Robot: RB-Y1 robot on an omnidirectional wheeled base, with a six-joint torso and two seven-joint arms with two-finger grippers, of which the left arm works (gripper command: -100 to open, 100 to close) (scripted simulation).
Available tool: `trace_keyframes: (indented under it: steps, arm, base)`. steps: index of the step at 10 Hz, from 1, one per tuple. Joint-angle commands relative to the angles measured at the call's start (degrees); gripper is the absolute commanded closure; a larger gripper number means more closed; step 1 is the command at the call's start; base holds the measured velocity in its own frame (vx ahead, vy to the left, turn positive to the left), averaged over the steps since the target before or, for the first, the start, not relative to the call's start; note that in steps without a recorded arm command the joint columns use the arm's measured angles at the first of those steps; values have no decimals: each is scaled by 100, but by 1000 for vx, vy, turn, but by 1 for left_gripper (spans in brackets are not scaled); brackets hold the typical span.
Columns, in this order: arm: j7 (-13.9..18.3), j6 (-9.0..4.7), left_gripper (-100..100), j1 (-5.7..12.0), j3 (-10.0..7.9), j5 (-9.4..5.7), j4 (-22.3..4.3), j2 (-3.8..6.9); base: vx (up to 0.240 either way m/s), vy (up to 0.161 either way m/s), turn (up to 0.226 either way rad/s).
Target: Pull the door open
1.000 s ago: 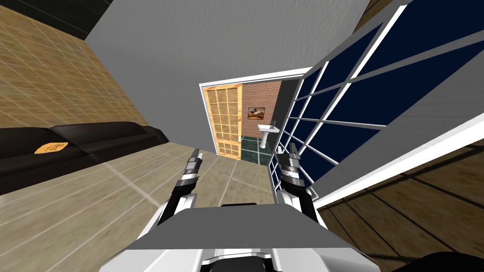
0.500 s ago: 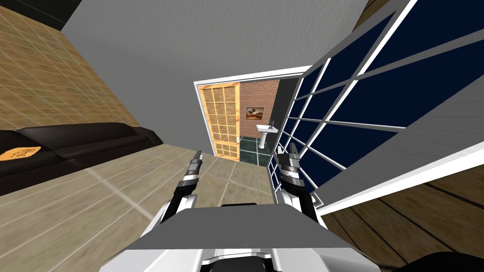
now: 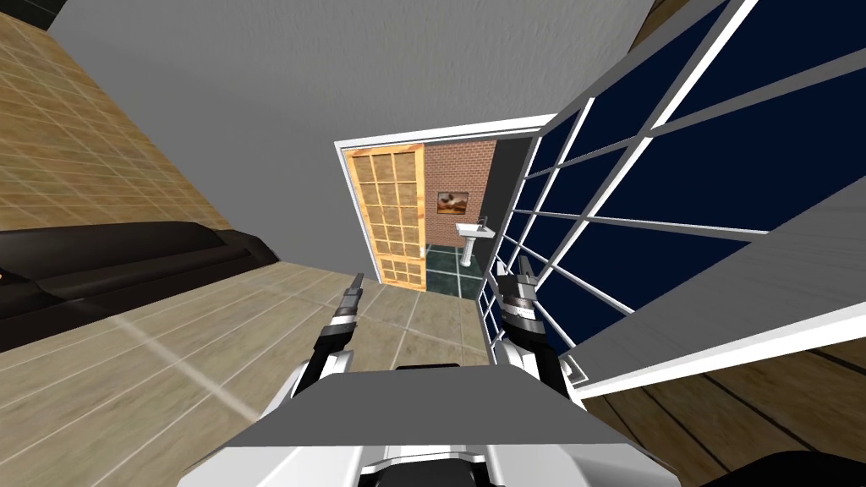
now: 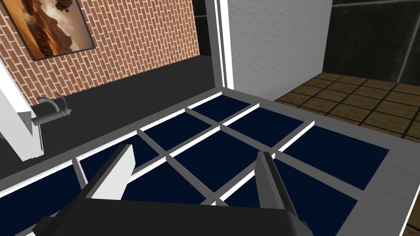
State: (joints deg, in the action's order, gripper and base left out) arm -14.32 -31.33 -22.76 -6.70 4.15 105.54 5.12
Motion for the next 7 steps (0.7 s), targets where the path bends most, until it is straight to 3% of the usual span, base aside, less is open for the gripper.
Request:
trace_keyframes:
  steps: [1,7]
  arm:
    - [-180,-42,-100,57,-40,26,-172,31]
    - [-871,-246,-100,209,-137,157,-814,67]
  base:
    - [102,-7,-68]
    - [101,-10,-72]
